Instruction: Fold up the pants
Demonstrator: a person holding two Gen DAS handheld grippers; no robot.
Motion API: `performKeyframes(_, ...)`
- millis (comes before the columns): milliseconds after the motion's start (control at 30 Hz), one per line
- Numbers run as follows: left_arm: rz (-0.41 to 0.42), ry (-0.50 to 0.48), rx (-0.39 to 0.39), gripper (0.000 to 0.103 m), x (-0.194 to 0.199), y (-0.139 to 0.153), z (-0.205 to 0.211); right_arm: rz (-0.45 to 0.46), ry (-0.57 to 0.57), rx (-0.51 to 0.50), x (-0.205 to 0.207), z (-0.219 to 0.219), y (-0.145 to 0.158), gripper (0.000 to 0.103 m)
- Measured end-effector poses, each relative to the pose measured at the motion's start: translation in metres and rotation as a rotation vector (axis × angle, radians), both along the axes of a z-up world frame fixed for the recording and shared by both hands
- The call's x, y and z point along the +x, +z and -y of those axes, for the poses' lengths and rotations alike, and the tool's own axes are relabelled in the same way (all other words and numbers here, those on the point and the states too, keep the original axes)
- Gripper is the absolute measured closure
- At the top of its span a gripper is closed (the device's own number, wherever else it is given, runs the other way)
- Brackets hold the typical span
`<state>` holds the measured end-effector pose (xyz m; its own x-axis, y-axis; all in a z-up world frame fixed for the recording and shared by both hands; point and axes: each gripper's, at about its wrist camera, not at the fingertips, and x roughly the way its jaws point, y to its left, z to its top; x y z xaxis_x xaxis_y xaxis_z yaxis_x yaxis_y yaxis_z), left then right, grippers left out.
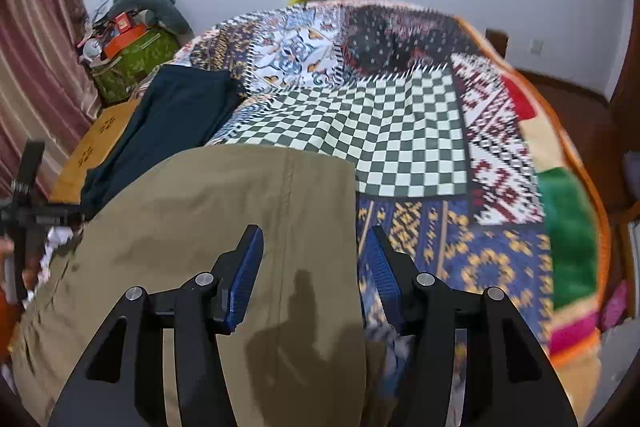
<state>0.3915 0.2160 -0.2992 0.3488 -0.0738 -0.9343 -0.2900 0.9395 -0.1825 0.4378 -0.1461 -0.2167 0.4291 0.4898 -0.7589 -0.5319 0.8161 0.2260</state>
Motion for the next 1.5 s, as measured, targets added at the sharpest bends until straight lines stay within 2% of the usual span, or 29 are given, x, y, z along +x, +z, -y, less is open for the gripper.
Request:
performKeyframes(133,-0.026,-0.006,-0.063,0.018,0.005,-0.018,-0.002,-0.064,-0.004,-0.006,0.038,-0.011,-0.024,0.054)
performKeyframes(333,-0.02,-0.03,-0.107,0.018,0.008,-0.028,-0.002,-0.148,-0.004,0.009,0.075,-0.031,-0.057,0.054)
performKeyframes(400,-0.013,-0.036,-0.119,0.022,0.008,-0.028,-0.003,-0.183,-0.016,0.045,0.08,-0.033,-0.067,0.054)
performKeyframes(467,0.001,-0.048,-0.127,0.032,0.009,-0.027,-0.001,-0.192,-0.029,0.101,0.083,-0.032,-0.071,0.054)
performKeyframes(500,0.007,-0.054,-0.125,0.034,0.01,-0.026,0.001,-0.207,-0.029,0.12,0.083,-0.031,-0.073,0.06)
performKeyframes(567,0.028,-0.065,-0.107,0.041,0.01,-0.023,0.004,-0.223,-0.029,0.155,0.083,-0.03,-0.074,0.065)
performKeyframes(667,0.046,-0.052,-0.098,0.049,0.008,-0.021,0.004,-0.202,-0.016,0.141,0.079,-0.033,-0.069,0.089)
performKeyframes(700,0.054,-0.042,-0.1,0.051,0.007,-0.02,0.003,-0.196,-0.015,0.136,0.077,-0.034,-0.067,0.092)
performKeyframes(833,0.059,-0.029,-0.092,0.058,0.001,-0.013,0.001,-0.105,-0.011,0.073,0.066,-0.044,-0.048,0.094)
performKeyframes(967,0.071,-0.057,-0.004,0.063,-0.006,0.006,0.01,-0.019,-0.005,0.068,0.055,-0.04,-0.014,0.095)
performKeyframes(1100,0.174,-0.066,0.113,0.065,-0.015,0.054,0.017,0.065,0.007,0.069,0.045,-0.037,0.027,0.095)
performKeyframes(1333,0.357,-0.089,0.226,0.065,-0.032,0.144,0.036,0.206,-0.057,0.153,0.024,-0.014,0.106,0.095)
performKeyframes(1433,0.398,-0.112,0.252,0.065,-0.04,0.165,0.045,0.237,-0.068,0.161,0.01,-0.004,0.131,0.095)
performKeyframes(1500,0.406,-0.125,0.266,0.065,-0.047,0.169,0.052,0.25,-0.071,0.172,-0.001,0.003,0.137,0.095)
